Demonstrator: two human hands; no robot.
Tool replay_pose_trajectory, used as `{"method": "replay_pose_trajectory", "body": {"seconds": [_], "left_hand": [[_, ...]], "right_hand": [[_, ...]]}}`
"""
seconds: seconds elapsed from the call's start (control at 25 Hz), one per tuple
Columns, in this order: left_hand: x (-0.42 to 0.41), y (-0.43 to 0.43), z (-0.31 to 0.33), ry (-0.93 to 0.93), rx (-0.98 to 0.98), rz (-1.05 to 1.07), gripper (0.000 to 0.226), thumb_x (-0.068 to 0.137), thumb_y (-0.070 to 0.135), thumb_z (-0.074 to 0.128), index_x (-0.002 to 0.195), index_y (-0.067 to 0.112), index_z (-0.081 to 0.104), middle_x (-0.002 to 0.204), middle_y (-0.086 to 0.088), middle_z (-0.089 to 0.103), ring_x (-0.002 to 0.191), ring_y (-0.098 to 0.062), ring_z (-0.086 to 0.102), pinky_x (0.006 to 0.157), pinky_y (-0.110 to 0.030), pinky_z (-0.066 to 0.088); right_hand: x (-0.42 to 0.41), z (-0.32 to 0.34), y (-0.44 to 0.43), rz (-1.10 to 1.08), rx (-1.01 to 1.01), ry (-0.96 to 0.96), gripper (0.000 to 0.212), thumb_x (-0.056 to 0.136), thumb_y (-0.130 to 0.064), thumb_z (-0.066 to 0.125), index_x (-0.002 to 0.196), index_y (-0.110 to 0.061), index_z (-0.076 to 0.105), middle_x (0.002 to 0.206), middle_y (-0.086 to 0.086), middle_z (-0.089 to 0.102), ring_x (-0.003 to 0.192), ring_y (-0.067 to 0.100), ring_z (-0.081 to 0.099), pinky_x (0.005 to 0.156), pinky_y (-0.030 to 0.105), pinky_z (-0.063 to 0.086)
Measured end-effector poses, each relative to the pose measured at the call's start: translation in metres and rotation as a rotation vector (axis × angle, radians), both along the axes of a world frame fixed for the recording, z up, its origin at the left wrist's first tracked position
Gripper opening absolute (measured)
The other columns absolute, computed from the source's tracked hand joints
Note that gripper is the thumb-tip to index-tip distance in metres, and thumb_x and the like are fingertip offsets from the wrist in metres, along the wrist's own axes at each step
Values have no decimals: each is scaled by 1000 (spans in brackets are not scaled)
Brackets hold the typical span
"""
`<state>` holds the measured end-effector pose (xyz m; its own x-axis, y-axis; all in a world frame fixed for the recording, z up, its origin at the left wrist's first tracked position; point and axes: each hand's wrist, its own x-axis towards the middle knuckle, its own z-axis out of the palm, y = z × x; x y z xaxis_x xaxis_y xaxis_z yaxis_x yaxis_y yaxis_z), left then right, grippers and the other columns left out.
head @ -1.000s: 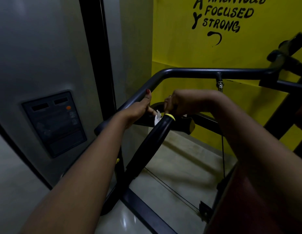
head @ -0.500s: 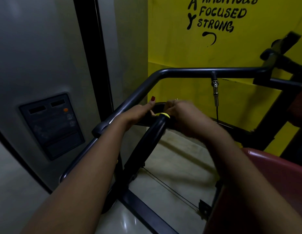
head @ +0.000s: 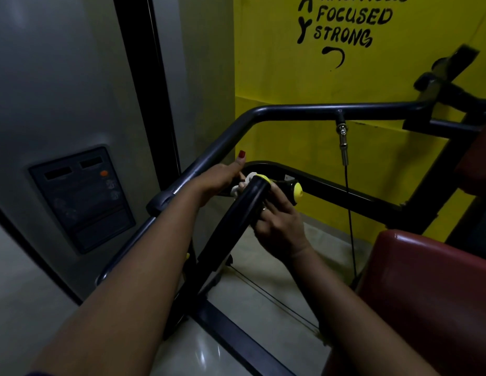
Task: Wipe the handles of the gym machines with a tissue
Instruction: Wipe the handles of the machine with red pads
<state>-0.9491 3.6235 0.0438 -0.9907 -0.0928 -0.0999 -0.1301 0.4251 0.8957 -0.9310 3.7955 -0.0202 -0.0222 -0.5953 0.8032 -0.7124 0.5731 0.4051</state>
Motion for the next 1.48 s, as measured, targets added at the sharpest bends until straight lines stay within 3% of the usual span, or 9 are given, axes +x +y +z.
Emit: {"method": "replay_pose_trajectory", "body": {"seconds": [0.12, 0.2, 0.36, 0.6, 0.84, 1.0, 1.16, 1.32, 1.48], "left_hand": [[0, -2, -3, -1, 2, 9, 56, 91, 67, 39, 69, 22, 65, 76, 3, 66, 83, -16, 62, 88, -32, 47], [1, 2, -1, -20, -64, 27, 52, 89, 67, 44, 71, 21, 64, 81, 0, 66, 91, -20, 62, 86, -32, 48], [-1, 14, 0, -10, -702, 23, 54, 98, 57, 31, 118, 21, 66, 125, -8, 61, 118, -27, 54, 99, -39, 37], [3, 18, 10, -45, -707, 20, 54, 102, 49, 25, 133, 18, 57, 134, -17, 55, 123, -34, 51, 106, -44, 38], [27, 26, 20, 130, -417, -149, 35, 97, 43, 52, 122, 24, 66, 119, -5, 68, 111, -23, 61, 98, -38, 48], [26, 25, 24, 106, -442, -150, 34, 97, 42, 51, 117, 22, 69, 115, -4, 68, 106, -19, 62, 86, -28, 48], [24, 26, 28, 85, -425, -156, 33, 98, 39, 52, 111, 17, 72, 109, -7, 70, 102, -20, 63, 89, -33, 48], [25, 27, 29, 39, -297, -171, 29, 97, 33, 55, 106, 12, 74, 102, -10, 72, 93, -22, 66, 83, -33, 52], [30, 38, 46, -58, -84, -173, 52, 99, 52, 38, 107, 14, 73, 98, 3, 66, 81, -2, 58, 59, -11, 44]], "right_hand": [[-5, 0, 36, 56, 0, 91, 26, 90, 1, 58, 113, 0, 70, 127, 16, 62, 123, 30, 56, 110, 41, 39], [-8, 2, 53, 17, -24, 127, 37, 83, 0, 70, 120, 1, 65, 131, 16, 58, 128, 32, 51, 111, 42, 36], [-8, 6, 23, -76, -137, 85, 23, 86, -6, 64, 108, -1, 71, 122, 18, 65, 124, 34, 54, 113, 43, 33], [-12, 17, 41, 129, -131, 17, 20, 89, -6, 62, 103, 4, 72, 110, 20, 69, 113, 36, 61, 101, 50, 45], [-8, 48, 20, 123, -618, -699, 16, 90, -14, 58, 85, -14, 73, 76, -2, 70, 70, 12, 63, 60, 24, 45], [10, 45, 5, 350, -1229, -1219, 21, 89, -16, 60, 76, -24, 76, 77, -4, 73, 79, 15, 69, 68, 29, 56], [-1, 52, 11, 267, -1624, -1576, 15, 83, -15, 61, 72, -12, 71, 75, 10, 67, 77, 26, 65, 60, 33, 55], [34, 24, -3, 354, -1768, -1203, 10, 90, -13, 65, 89, -14, 74, 84, 4, 73, 85, 20, 69, 77, 36, 57], [42, 22, -8, 319, -1403, -842, 14, 91, -9, 64, 103, -8, 71, 102, 2, 72, 101, 12, 67, 85, 26, 54]]}}
